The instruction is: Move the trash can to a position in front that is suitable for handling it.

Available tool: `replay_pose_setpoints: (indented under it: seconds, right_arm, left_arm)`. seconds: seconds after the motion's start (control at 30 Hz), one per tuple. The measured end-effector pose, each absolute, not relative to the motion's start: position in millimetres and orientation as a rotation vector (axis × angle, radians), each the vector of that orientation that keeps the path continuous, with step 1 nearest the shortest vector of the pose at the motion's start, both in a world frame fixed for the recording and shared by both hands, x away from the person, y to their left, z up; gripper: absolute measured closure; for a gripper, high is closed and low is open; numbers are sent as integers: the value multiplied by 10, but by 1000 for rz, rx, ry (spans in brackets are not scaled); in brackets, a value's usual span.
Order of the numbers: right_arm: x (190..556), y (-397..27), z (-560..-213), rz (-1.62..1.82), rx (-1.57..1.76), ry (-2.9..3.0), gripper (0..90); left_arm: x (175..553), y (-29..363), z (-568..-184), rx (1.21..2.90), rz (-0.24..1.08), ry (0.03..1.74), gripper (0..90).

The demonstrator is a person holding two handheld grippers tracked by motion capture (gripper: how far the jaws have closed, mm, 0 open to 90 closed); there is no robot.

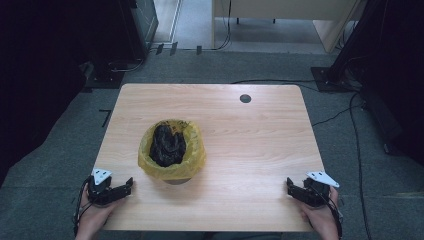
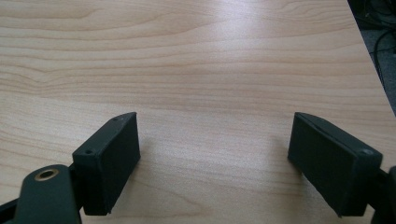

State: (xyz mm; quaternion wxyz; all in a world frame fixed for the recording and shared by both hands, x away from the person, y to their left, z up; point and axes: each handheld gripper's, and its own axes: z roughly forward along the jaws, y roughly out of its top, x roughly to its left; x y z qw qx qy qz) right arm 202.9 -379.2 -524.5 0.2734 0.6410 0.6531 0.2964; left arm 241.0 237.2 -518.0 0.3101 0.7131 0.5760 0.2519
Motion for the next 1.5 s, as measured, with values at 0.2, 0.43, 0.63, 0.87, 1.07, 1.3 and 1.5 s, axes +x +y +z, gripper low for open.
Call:
replay_pose_setpoints:
  seconds: [0.2, 0.43, 0.63, 0.87, 1.07, 1.3, 1.5]
  right_arm:
    - [2030, -3792, -5244, 799, 1725, 1757, 166]
    - [2041, -3784, -5244, 797, 1728, 1751, 167]
    - [2032, -3788, -5238, 793, 1744, 1708, 256]
    - [2029, -3798, -5221, 820, 1774, 1674, 365]
    - [2033, -3790, -5190, 807, 1770, 1646, 483]
    - [1999, -3731, -5073, 868, 1646, 1618, 546]
    - [2053, -3587, -4957, 928, 1630, 1558, 512]
  left_arm:
    - [2426, 2374, -5162, 1864, 669, 1538, 169]
    - [2511, 2350, -5043, 1779, 647, 1547, 365]
    - [2636, 2239, -4828, 1694, 615, 1495, 521]
    - [2821, 1992, -4664, 1647, 569, 1413, 698]
    - [2903, 1796, -4624, 1644, 541, 1369, 763]
    - [2909, 1613, -4616, 1666, 565, 1336, 837]
    - [2925, 1522, -4617, 1671, 552, 1323, 857]
